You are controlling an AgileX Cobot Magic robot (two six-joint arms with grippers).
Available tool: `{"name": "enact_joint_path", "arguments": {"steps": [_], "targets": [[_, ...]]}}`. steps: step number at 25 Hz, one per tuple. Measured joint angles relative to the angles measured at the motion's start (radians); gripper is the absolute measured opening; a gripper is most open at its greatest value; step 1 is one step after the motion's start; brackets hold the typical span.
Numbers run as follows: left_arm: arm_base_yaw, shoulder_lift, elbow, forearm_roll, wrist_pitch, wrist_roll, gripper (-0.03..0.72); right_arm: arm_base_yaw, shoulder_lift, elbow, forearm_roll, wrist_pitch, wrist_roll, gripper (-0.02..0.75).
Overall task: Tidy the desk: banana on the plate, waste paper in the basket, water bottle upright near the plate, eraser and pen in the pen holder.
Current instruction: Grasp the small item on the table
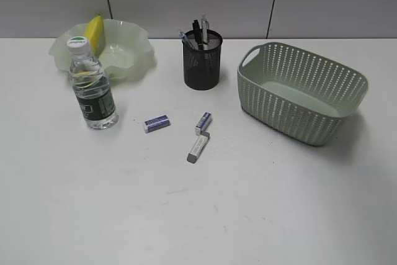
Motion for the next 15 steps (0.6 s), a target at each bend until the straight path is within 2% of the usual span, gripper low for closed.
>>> {"name": "enact_joint_path", "arguments": {"steps": [6,10,15], "targets": [[0.0,0.0,0.0,0.0,0.0,0.0,0.309,0.0,-0.342,0.326,0.115,-0.007,-0.122,0.132],[0.0,0.0,0.0,0.0,0.0,0.0,0.309,0.0,-0.57,0.536,0.192,-0.008,-0.144,0.132],[0.0,0.0,0.0,0.0,0.0,0.0,0.309,0.0,-0.848,0.769,0.232,-0.001,-0.147,0.132]]}}
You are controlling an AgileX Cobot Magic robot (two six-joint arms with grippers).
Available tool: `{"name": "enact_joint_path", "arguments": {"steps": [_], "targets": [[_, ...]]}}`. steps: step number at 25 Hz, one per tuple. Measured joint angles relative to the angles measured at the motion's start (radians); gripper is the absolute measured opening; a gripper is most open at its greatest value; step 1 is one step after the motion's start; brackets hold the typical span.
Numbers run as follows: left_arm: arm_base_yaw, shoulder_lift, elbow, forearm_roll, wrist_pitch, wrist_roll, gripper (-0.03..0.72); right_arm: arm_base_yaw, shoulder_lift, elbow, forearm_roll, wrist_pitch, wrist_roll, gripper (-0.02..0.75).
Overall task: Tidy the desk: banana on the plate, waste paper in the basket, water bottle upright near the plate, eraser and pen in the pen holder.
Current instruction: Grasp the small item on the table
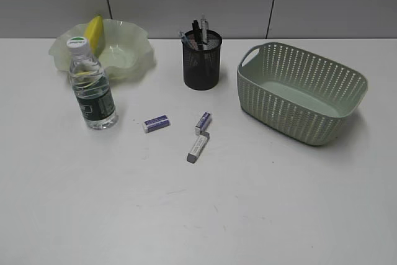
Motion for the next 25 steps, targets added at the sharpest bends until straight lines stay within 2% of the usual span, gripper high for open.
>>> {"name": "enact_joint_path", "arguments": {"steps": [7,12,15,21,25], "targets": [[0.0,0.024,0.0,0.001,-0.003,0.0,0.309,0.0,-0.323,0.22,0.025,0.021,-0.004,0.132],[0.0,0.178,-0.017,-0.021,-0.046,0.0,0.309,0.0,-0.489,0.25,0.033,0.025,-0.007,0.132],[0.0,0.33,-0.042,-0.045,-0.17,0.008,0.309,0.0,-0.572,0.25,0.033,0.025,-0.007,0.132],[0.0,0.773,-0.088,-0.123,-0.463,0.146,0.309,0.0,-0.685,0.25,0.033,0.025,-0.007,0.132],[-0.003,1.118,-0.19,-0.129,-0.518,0.176,0.31,0.0,-0.687,0.252,0.032,0.025,-0.009,0.132]]}}
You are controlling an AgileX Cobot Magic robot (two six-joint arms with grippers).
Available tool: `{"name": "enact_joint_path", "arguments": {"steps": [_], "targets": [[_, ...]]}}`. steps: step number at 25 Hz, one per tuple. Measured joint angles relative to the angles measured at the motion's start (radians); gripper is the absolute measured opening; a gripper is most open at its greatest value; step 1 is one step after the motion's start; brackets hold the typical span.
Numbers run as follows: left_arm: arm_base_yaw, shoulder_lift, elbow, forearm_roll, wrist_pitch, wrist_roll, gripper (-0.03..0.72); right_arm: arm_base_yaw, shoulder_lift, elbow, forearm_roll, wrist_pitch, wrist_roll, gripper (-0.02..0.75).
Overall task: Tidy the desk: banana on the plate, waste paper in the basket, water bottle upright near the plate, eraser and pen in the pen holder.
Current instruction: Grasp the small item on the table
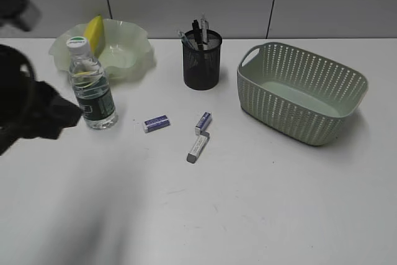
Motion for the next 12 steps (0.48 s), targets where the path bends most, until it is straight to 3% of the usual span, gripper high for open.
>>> {"name": "enact_joint_path", "arguments": {"steps": [12], "targets": [[-0.059,0.67,-0.555,0.024,0.027,0.237,0.413,0.0,0.0,0.003,0.001,0.0,-0.001,0.132]]}}
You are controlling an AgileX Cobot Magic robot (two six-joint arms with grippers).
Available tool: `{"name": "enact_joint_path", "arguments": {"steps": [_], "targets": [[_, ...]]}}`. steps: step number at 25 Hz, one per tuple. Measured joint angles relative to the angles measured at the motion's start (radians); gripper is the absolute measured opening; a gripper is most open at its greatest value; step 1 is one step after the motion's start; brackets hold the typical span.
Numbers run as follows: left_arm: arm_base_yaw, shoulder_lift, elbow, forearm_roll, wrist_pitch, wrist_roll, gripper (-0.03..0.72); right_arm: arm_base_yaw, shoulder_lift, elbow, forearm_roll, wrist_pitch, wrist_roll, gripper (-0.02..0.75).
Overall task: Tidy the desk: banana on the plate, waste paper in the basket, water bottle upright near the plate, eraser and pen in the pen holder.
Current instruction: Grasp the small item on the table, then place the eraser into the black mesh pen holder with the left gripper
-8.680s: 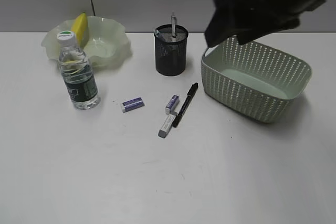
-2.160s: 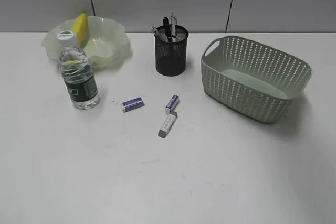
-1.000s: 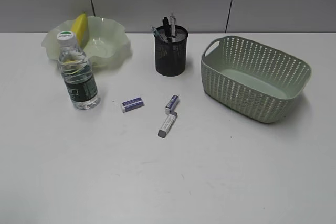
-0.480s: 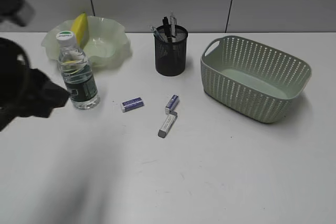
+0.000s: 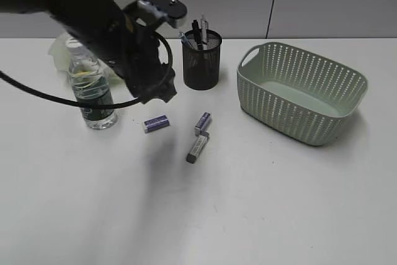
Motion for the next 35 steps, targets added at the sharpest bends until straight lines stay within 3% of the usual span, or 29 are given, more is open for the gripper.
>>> {"name": "enact_joint_path", "arguments": {"steps": [8,17,20,23,31,35], "targets": [[0.0,0.272,-0.228,0.119,0.193,0.07,0.447,0.0,0.0,0.0,0.0,0.0,0.0,0.132],[0.013,0.46,-0.369,0.135,0.295,0.073,0.456,0.0,0.0,0.0,0.0,0.0,0.0,0.133],[0.013,0.472,-0.381,0.141,0.301,0.073,0.377,0.0,0.0,0.0,-0.001,0.0,0.0,0.134],[0.012,0.472,-0.381,0.151,0.3,0.073,0.163,0.0,0.0,0.0,-0.001,0.0,0.0,0.135],[0.012,0.421,-0.435,0.15,0.291,0.072,0.171,0.0,0.0,0.0,-0.001,0.0,0.0,0.143],[0.012,0.358,-0.507,0.095,0.137,0.066,0.171,0.0,0.0,0.0,-0.001,0.0,0.0,0.145]]}}
